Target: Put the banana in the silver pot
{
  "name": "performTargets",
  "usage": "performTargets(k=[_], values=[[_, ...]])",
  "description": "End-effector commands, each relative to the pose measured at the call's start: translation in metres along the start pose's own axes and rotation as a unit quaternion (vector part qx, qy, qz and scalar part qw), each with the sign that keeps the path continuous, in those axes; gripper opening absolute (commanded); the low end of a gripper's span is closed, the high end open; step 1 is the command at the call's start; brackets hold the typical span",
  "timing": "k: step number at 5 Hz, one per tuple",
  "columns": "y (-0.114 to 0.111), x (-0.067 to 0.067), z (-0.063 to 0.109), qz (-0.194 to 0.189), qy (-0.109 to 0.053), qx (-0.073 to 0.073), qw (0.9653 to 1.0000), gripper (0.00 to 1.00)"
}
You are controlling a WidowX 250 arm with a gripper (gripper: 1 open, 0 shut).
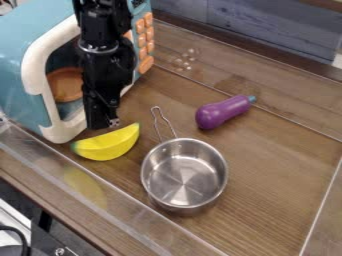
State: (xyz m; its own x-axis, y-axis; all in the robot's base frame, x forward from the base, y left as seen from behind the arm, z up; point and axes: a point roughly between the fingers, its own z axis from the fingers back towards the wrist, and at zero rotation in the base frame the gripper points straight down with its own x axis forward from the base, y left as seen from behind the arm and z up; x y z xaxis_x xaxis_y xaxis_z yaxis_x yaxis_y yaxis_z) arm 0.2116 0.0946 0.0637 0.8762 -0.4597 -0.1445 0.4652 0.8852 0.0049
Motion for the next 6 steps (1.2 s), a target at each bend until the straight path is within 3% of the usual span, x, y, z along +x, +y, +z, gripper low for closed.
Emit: performTargets(k=[1,3,5,6], values=[[-0.005,0.007,0.009,-0.033,-0.016,0.019,0.9992,0.00],[-0.017,0.028,0.023,-0.032,-0.017,0.015,0.9992,0.00],[-0.021,0.020,0.010,-0.086,-0.019,0.026,0.9958,0.00],[-0.023,0.019,0.014,-0.074,-0.019,0.030,0.9966,0.00]])
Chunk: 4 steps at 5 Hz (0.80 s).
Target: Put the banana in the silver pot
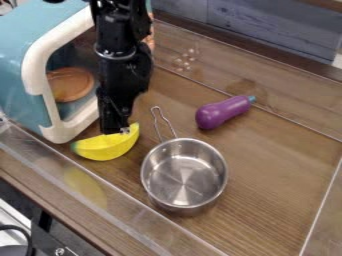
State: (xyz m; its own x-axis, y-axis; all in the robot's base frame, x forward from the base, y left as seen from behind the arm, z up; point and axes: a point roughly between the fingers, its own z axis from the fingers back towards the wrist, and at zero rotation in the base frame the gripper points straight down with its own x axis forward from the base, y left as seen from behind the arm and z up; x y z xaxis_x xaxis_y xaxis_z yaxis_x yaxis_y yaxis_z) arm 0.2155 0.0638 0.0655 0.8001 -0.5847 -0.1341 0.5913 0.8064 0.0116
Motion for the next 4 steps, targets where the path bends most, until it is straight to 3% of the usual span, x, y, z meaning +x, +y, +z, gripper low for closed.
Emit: performTargets(k=[1,2,3,4], values=[[0.0006,0.0013,0.0135,0.009,-0.013,0.020,0.9997,0.00],[-0.0023,0.0006,0.0168,0.015,-0.013,0.021,0.9996,0.00],[-0.0069,0.0059,0.0093,0.021,-0.014,0.025,0.9993,1.00],[-0.0006,0.0001,0.0155,0.015,-0.017,0.032,0.9992,1.00]])
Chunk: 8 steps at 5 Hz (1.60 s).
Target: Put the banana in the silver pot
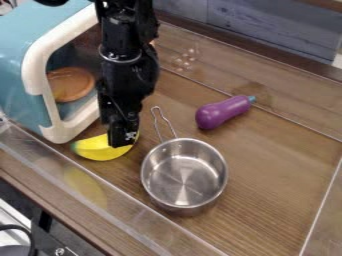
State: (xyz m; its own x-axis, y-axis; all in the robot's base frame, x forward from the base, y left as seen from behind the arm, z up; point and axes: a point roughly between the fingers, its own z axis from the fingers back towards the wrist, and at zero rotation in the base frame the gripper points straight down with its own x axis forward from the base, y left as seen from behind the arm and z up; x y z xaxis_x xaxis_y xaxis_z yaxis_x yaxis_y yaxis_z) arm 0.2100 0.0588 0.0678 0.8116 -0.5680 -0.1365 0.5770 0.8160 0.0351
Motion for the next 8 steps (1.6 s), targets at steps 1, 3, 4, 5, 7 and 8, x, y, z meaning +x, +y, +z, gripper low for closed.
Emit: performTargets(k=[1,3,4,5,7,8], values=[[0.014,-0.005,0.017,-0.003,-0.020,0.027,0.9994,1.00],[0.026,-0.008,-0.024,-0.022,-0.023,0.037,0.9988,1.00],[0.024,-0.002,-0.036,-0.024,-0.024,0.036,0.9988,1.00],[0.022,0.002,-0.039,-0.012,-0.026,0.030,0.9991,0.00],[0.028,-0.001,0.022,0.012,-0.048,0.020,0.9986,0.00],[0.024,0.003,0.055,0.002,-0.068,0.041,0.9969,0.00]])
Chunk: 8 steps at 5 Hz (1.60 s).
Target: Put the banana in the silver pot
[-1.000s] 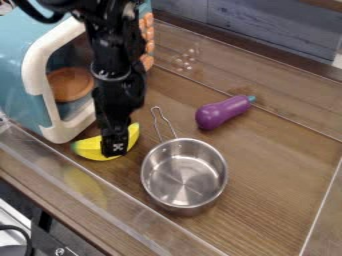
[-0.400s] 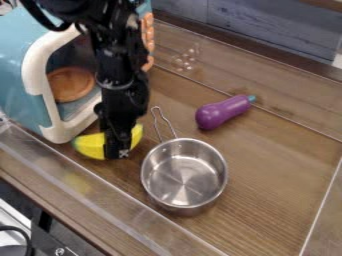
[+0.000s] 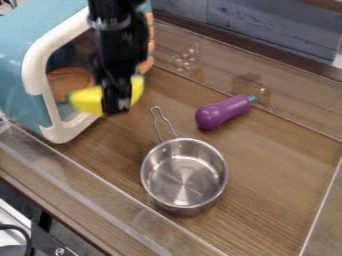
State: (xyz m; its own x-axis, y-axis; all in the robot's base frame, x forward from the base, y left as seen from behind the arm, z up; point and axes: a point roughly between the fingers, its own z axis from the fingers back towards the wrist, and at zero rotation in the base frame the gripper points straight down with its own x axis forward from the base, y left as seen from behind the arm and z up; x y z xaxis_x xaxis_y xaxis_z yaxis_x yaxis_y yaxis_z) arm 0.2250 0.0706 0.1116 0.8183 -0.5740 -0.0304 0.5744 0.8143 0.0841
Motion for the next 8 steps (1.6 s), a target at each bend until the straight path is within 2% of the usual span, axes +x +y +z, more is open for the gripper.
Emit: performTargets(k=[1,3,5,7,8], values=[[-0.009,0.012,0.012,-0.015,-0.028,0.018,0.9993,0.00],[0.000,0.019,0.005,-0.017,-0.039,0.021,0.9989,0.00],[0.005,0.010,0.012,-0.068,-0.048,0.020,0.9963,0.00],[-0.004,-0.001,0.013,-0.057,-0.050,0.020,0.9969,0.00],[-0.006,0.002,0.010,-0.017,-0.048,0.021,0.9985,0.00]])
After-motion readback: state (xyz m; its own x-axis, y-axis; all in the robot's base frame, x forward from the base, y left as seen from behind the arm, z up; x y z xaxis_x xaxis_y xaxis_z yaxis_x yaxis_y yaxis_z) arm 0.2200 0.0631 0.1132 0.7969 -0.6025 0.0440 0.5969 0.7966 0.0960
